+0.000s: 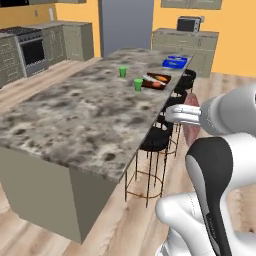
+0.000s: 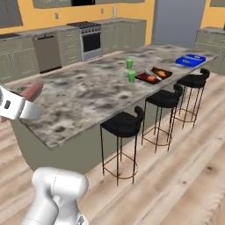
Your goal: Gather the carrot and squash from the fridge and place them on a tray on the dining counter. Then gather the steak and fish from the fridge and place them on the other tray.
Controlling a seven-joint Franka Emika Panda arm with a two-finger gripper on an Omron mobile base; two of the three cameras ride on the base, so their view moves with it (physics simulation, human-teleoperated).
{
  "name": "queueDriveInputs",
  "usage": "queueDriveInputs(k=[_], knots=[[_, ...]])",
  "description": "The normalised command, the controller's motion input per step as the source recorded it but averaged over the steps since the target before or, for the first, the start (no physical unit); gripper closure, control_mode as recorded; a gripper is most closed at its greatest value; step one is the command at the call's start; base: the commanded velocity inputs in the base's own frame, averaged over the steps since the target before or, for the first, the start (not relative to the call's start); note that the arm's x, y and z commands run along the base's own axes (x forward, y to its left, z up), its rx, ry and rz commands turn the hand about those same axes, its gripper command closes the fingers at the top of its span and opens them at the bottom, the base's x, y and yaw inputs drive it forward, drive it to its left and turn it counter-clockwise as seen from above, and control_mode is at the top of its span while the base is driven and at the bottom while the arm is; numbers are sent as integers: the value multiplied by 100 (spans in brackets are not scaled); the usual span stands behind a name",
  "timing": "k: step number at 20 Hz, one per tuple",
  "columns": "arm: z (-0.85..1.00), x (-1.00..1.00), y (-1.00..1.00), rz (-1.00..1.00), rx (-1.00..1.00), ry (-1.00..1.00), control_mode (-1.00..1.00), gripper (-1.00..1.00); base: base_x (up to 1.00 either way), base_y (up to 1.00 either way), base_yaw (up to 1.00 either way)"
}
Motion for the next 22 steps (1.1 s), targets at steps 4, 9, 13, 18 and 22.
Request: queueDriveInputs(k=[4, 9, 13, 18, 22], knots=[[0, 0, 0, 0, 0, 0, 100, 100, 40, -100, 1], [0, 0, 0, 0, 0, 0, 100, 100, 47, -100, 5], [0, 0, 0, 0, 0, 0, 100, 100, 58, -100, 9], [0, 0, 0, 0, 0, 0, 100, 100, 55, -100, 13], [0, 0, 0, 0, 0, 0, 100, 100, 58, -99, 16]])
